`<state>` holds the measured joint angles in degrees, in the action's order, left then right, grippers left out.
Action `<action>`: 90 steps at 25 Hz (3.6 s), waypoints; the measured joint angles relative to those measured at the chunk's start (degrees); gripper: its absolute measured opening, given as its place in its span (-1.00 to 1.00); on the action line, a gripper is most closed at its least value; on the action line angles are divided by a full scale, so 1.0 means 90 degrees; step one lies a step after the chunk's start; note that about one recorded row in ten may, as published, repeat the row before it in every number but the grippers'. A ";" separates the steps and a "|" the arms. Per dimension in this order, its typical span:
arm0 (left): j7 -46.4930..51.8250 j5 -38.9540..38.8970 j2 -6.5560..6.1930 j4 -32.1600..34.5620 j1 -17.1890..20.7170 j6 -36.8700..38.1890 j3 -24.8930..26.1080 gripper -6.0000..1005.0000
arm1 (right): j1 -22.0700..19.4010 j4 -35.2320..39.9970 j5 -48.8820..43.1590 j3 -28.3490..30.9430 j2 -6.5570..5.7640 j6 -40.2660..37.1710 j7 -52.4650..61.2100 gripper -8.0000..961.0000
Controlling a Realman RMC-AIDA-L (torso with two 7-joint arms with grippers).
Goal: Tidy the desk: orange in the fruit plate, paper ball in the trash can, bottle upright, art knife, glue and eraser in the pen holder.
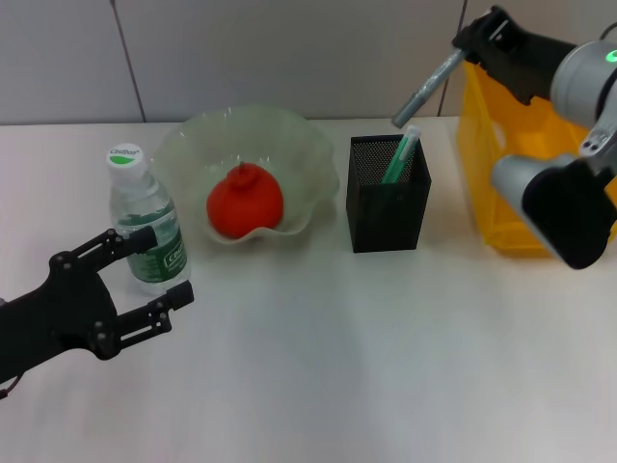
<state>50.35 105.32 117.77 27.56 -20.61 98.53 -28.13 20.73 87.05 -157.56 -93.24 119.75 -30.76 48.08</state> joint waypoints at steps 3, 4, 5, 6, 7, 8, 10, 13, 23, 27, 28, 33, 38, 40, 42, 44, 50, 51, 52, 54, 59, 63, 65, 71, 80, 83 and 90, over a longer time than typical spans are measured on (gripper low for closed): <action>-0.0130 -0.0001 0.0038 -0.0002 0.0030 -0.0082 0.0019 0.60 | -0.0005 -0.0163 -0.0519 -0.0273 0.0002 0.0293 -0.0008 -0.67; -0.0143 -0.0002 0.0050 -0.0007 0.0037 -0.0140 0.0020 0.60 | -0.0015 -0.0294 -0.0867 -0.0451 0.0003 0.0522 -0.0021 -0.67; -0.0143 -0.0002 0.0050 -0.0007 0.0037 -0.0140 0.0020 0.60 | -0.0015 -0.0294 -0.0867 -0.0451 0.0003 0.0522 -0.0021 -0.67; -0.0145 -0.0003 0.0056 -0.0009 0.0043 -0.0170 0.0020 0.60 | -0.0024 -0.0358 -0.0948 -0.0516 0.0003 0.0653 -0.0078 -0.67; -0.0145 -0.0003 0.0056 -0.0009 0.0043 -0.0170 0.0020 0.60 | -0.0035 -0.0425 -0.1016 -0.0579 0.0001 0.0790 -0.0170 -0.67; -0.0149 -0.0003 0.0062 -0.0021 0.0057 -0.0196 0.0020 0.60 | -0.0044 -0.0483 -0.1033 -0.0622 0.0000 0.0924 -0.0305 -0.67; -0.0156 -0.0004 0.0064 -0.0061 0.0062 -0.0199 0.0021 0.60 | -0.0065 -0.0610 -0.1041 -0.0704 -0.0002 0.1182 -0.0631 -0.66; -0.0175 -0.0004 0.0062 -0.0120 0.0049 -0.0212 0.0020 0.60 | -0.0111 -0.0751 -0.1044 -0.0825 -0.0006 0.1409 -0.1017 -0.66; -0.0233 -0.0004 0.0073 -0.0163 0.0007 -0.0226 0.0021 0.60 | -0.0195 -0.1369 -0.1061 -0.1102 -0.0005 0.2360 -0.1841 -0.64; -0.0256 -0.0004 0.0078 -0.0175 0.0008 -0.0202 0.0021 0.60 | -0.0182 -0.1537 -0.1061 -0.1139 -0.0003 0.2720 -0.2009 -0.63; -0.0279 -0.0011 0.0078 -0.0192 0.0012 -0.0200 0.0020 0.60 | -0.0186 -0.1545 -0.1061 -0.1160 0.0000 0.2762 -0.2026 -0.63; -0.0475 -0.0096 0.0074 -0.0335 -0.0001 -0.0201 0.0020 0.60 | -0.0200 -0.1574 -0.1061 -0.1190 -0.0001 0.2806 -0.2060 -0.45; -0.0491 -0.0099 0.0075 -0.0339 -0.0007 -0.0202 -0.0003 0.60 | -0.0208 -0.1634 -0.0994 -0.1181 0.0000 0.3059 -0.2022 -0.23; -0.0488 -0.0102 0.0076 -0.0359 -0.0007 -0.0198 -0.0014 0.60 | -0.0216 -0.1646 -0.0839 -0.1155 0.0004 0.3261 -0.1997 -0.14; -0.0468 -0.0102 0.0072 -0.0422 -0.0012 -0.0175 -0.0004 0.60 | -0.0263 -0.1651 -0.0619 -0.1147 0.0006 0.3510 -0.1994 0.02; -0.0462 -0.0102 0.0070 -0.0432 -0.0013 -0.0169 -0.0008 0.60 | -0.0352 -0.1671 -0.0447 -0.1148 0.0006 0.3800 -0.1969 0.15; -0.0478 -0.0064 0.0068 -0.0500 -0.0001 -0.0074 -0.0066 0.60 | -0.0469 -0.2006 0.0174 -0.1280 -0.0038 0.5181 -0.0947 0.45; -0.0488 -0.0050 0.0072 -0.0525 0.0021 -0.0043 -0.0197 0.60 | -0.0460 -0.2017 0.0175 -0.1252 -0.0039 0.5381 -0.0587 0.45; -0.0504 -0.0049 0.0073 -0.0558 0.0026 -0.0039 -0.0280 0.60 | -0.0441 -0.2023 0.0183 -0.1217 -0.0039 0.5567 -0.0149 0.45; -0.0534 -0.0048 0.0073 -0.0615 0.0027 -0.0035 -0.0370 0.60 | -0.0326 -0.1970 0.0407 -0.1091 -0.0022 0.6075 0.0990 0.45; -0.0571 -0.0046 0.0076 -0.0663 0.0012 0.0011 -0.0541 0.60 | -0.0018 -0.1813 0.1889 -0.0880 -0.0040 0.6603 0.2309 0.45; -0.0493 -0.0032 0.0079 -0.0724 -0.0030 0.0016 -0.0835 0.60 | 0.0102 -0.1727 0.2590 -0.0524 -0.0045 0.6708 0.3481 0.45; -0.0415 -0.0032 0.0077 -0.0755 -0.0047 0.0023 -0.0939 0.60 | 0.0109 -0.1516 0.3032 -0.0343 -0.0047 0.6566 0.4430 0.45; -0.0173 0.0019 0.0059 -0.0724 -0.0065 -0.0058 -0.1037 0.60 | 0.0022 -0.0796 0.3285 0.0186 -0.0135 0.5062 0.8186 0.44; -0.0078 0.0089 0.0053 -0.0699 -0.0312 -0.0648 -0.1043 0.60 | 0.0180 -0.0098 0.2845 0.0104 -0.0195 0.3303 1.2059 0.45; -0.0021 0.0105 0.0048 -0.0674 -0.0359 -0.0692 -0.1044 0.60 | 0.0347 -0.0015 0.3742 0.0149 -0.0173 0.2504 1.2286 0.45; 0.0267 0.0125 -0.0007 -0.0453 -0.0543 -0.0825 -0.1023 0.60 | 0.0912 -0.0542 0.7178 0.1574 -0.0140 -0.0636 1.1007 0.45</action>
<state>52.75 106.45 117.71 23.48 -25.50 91.10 -37.34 28.94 82.17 -92.96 -79.07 118.49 -36.49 147.15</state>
